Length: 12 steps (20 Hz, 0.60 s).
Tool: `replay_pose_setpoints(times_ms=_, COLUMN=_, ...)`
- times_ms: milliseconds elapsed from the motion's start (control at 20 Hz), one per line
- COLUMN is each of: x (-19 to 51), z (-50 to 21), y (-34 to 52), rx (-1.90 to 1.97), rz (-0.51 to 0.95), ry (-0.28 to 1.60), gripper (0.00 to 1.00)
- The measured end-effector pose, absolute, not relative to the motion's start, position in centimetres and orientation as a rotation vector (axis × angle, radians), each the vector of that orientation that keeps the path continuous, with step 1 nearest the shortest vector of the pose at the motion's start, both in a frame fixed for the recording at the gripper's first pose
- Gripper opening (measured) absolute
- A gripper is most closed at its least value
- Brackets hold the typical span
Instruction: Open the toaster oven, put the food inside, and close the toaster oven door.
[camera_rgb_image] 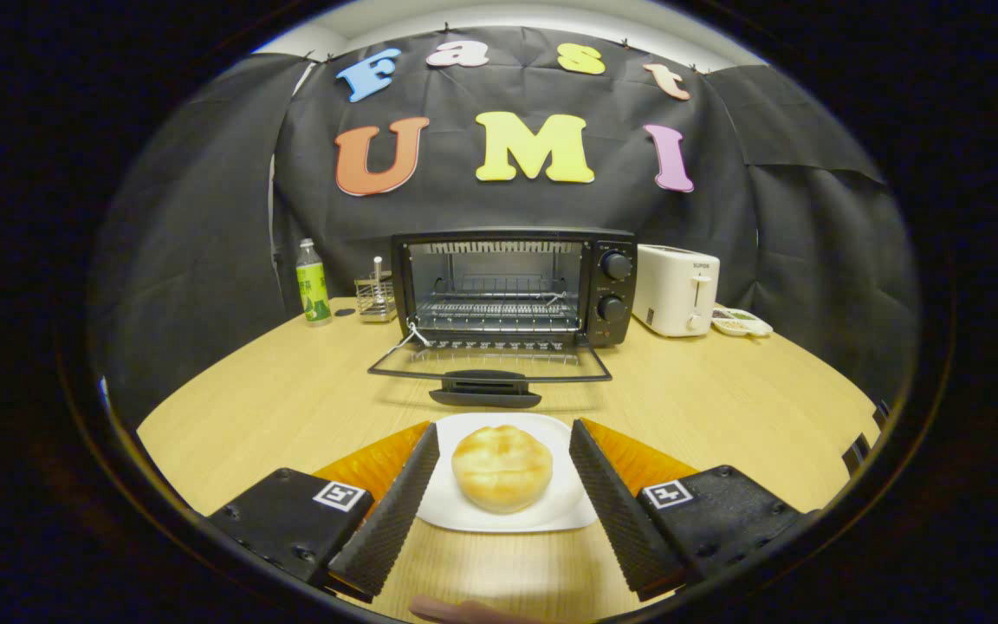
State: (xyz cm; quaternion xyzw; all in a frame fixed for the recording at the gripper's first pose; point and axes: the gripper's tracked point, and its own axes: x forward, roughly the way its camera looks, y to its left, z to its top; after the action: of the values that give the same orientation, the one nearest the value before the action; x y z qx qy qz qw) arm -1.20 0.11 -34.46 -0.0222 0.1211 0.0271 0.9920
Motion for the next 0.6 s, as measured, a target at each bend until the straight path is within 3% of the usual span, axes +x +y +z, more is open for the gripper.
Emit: replay_pose_setpoints(times_ms=600, x=0.0, z=-38.6, y=-0.1, rx=0.011, rz=0.024, ry=0.438, gripper=1.00)
